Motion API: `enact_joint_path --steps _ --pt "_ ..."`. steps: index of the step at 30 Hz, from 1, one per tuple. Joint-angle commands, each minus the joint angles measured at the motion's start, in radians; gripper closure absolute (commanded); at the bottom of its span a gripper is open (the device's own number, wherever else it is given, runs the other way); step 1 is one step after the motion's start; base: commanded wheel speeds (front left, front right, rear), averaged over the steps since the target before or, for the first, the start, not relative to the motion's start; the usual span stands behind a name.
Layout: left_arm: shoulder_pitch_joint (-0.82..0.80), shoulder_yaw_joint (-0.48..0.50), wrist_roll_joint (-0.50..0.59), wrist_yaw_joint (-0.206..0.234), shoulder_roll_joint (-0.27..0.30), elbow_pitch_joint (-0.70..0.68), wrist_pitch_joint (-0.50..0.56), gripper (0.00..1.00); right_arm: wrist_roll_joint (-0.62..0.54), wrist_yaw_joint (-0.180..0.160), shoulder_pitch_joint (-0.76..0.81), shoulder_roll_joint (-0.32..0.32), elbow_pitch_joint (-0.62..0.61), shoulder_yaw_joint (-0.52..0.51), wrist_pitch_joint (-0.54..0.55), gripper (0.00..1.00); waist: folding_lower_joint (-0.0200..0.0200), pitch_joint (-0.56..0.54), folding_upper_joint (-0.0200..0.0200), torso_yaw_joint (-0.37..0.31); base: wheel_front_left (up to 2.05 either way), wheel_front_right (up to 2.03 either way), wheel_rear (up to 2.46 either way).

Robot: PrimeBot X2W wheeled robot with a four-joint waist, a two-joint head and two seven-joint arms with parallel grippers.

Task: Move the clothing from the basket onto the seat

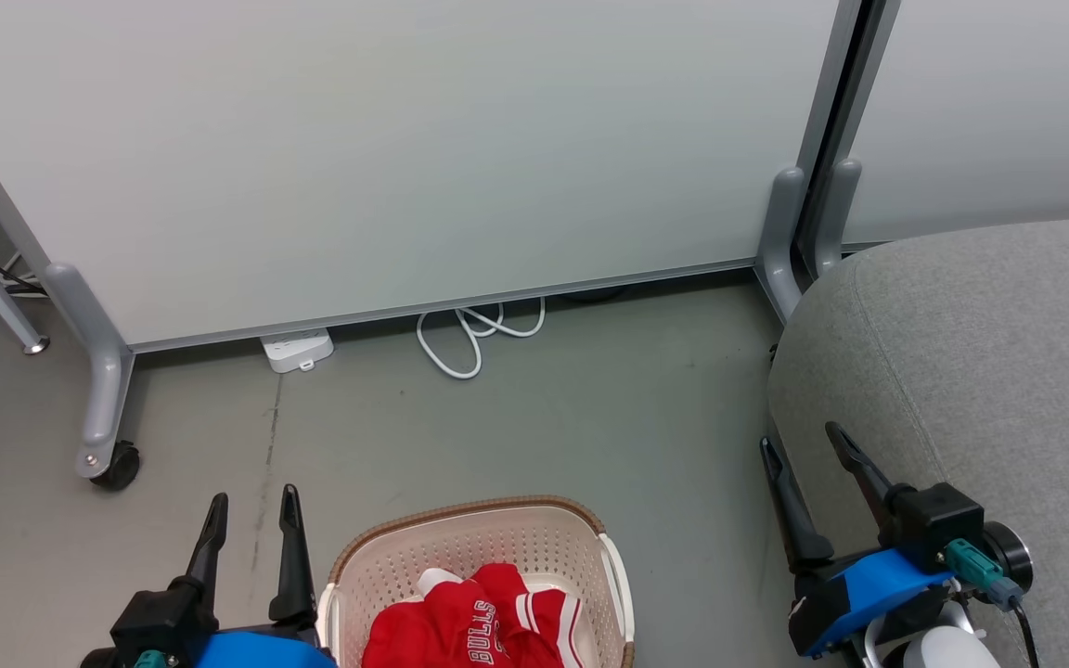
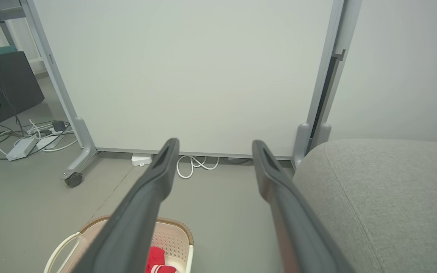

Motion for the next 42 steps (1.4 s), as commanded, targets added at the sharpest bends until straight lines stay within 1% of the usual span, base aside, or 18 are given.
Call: enact_joint_path --steps 1,6,12,17,21,24,25,26,27,32,36,42 --pt "0.009 -0.001 -0.001 0.002 0.003 -0.002 -0.005 0.0 0.002 0.0 -0.004 -0.006 -0.003 0.001 -0.004 0.0 0.0 0.002 0.0 -0.001 0.0 0.0 0.0" --pt "-0.006 -0.022 -0.004 -0.009 0.002 0.028 -0.005 0.0 0.008 0.0 -0.023 -0.006 -0.013 0.016 0.001 0.0 0.0 0.028 0.0 -0.018 0.0 0.0 0.0" --pt "-0.077 -0.064 0.006 -0.026 0.003 0.088 -0.005 0.0 0.007 0.0 -0.071 -0.005 -0.039 0.029 0.0 0.0 0.0 0.119 0.0 -0.046 0.0 0.0 0.0" --pt "-0.167 -0.095 0.017 -0.04 0.004 0.154 -0.005 0.0 -0.002 0.0 -0.135 -0.005 -0.082 0.035 0.003 0.0 0.0 0.248 0.0 -0.072 0.0 0.0 0.0" --pt "-0.251 -0.11 0.013 -0.05 0.011 0.221 -0.004 0.0 -0.014 0.0 -0.205 -0.004 -0.121 0.059 0.011 0.0 0.0 0.377 0.0 -0.102 0.0 0.0 0.0" --pt "-0.32 -0.125 0.015 -0.054 0.019 0.281 -0.004 0.0 -0.024 0.0 -0.257 -0.005 -0.143 0.076 0.013 0.0 0.0 0.468 0.0 -0.121 0.0 0.0 0.0" --pt "-0.364 -0.134 0.014 -0.059 0.024 0.326 -0.004 0.0 -0.029 0.0 -0.29 -0.005 -0.156 0.083 0.012 0.0 0.0 0.521 0.0 -0.131 0.0 0.0 0.0" --pt "-0.385 -0.138 0.012 -0.061 0.028 0.351 -0.004 0.0 -0.03 0.0 -0.305 -0.004 -0.163 0.087 0.01 0.0 0.0 0.548 0.0 -0.136 0.0 0.0 0.0" --pt "-0.385 -0.138 0.012 -0.061 0.028 0.351 -0.004 0.0 -0.03 0.0 -0.305 -0.004 -0.163 0.087 0.01 0.0 0.0 0.548 0.0 -0.136 0.0 0.0 0.0" --pt "-0.489 -0.166 0.01 -0.065 0.053 0.485 -0.001 0.0 -0.013 0.0 -0.357 -0.004 -0.18 0.115 -0.004 0.0 0.0 0.653 0.0 -0.165 0.0 0.0 0.0" --pt "-0.564 -0.189 0.011 -0.068 0.08 0.588 0.011 0.0 -0.003 0.0 -0.386 -0.004 -0.183 0.137 -0.016 0.0 0.0 0.718 0.0 -0.18 0.0 0.0 0.0" --pt "-0.65 -0.203 -0.006 -0.07 0.101 0.725 0.034 0.0 0.01 0.0 -0.408 -0.004 -0.174 0.148 -0.034 0.0 0.0 0.784 0.0 -0.188 0.0 0.0 0.0"
